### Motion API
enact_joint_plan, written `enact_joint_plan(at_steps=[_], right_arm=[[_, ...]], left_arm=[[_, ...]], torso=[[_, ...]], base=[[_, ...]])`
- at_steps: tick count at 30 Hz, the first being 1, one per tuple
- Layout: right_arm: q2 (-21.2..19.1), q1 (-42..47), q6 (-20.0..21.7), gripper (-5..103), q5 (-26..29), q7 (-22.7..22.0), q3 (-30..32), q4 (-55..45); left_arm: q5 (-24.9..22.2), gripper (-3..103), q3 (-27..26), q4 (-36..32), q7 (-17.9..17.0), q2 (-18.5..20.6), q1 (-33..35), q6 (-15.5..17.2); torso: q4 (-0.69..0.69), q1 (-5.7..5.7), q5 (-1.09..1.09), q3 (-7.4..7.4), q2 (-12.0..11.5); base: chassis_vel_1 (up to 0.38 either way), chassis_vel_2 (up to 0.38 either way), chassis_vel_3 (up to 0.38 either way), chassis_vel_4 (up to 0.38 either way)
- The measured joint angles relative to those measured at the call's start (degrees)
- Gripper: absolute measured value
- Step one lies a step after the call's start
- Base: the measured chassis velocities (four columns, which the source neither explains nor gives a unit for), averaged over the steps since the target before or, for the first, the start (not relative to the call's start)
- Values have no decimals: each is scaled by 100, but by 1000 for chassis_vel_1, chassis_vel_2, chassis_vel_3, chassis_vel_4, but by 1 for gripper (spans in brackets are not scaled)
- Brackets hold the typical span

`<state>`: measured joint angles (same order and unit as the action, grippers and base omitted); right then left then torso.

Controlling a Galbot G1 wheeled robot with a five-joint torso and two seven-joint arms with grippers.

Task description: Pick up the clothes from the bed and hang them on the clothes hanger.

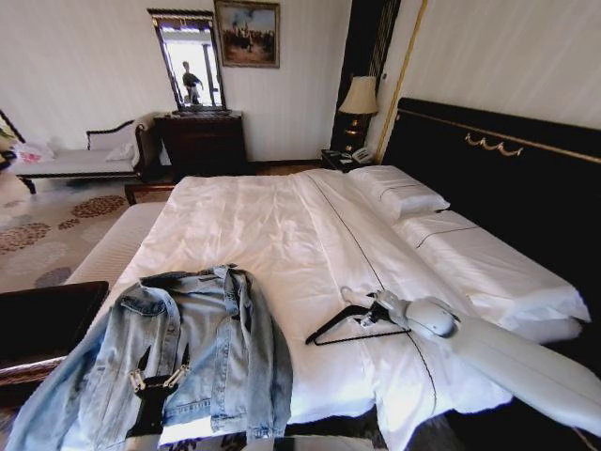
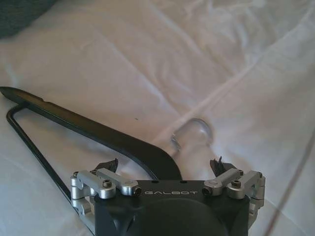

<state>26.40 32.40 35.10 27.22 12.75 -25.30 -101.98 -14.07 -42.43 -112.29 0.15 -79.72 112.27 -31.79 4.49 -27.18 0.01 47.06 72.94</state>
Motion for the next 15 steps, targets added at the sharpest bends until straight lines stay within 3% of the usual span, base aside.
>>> enact_joint_plan(at_steps=[5, 15], right_arm=[[48, -786, 106, 100, 193, 110, -985, 259], [172, -1672, -23, 100, 211, 241, -1789, 882]], left_arm=[[-16, 98, -37, 14, 1, -13, 12, -12], [-123, 98, -79, 89, -3, -11, 9, -87]], torso=[[1, -1, -1, 0, 0], [2, 0, -2, 0, 0]], base=[[0, 0, 0, 0], [0, 0, 0, 0]])
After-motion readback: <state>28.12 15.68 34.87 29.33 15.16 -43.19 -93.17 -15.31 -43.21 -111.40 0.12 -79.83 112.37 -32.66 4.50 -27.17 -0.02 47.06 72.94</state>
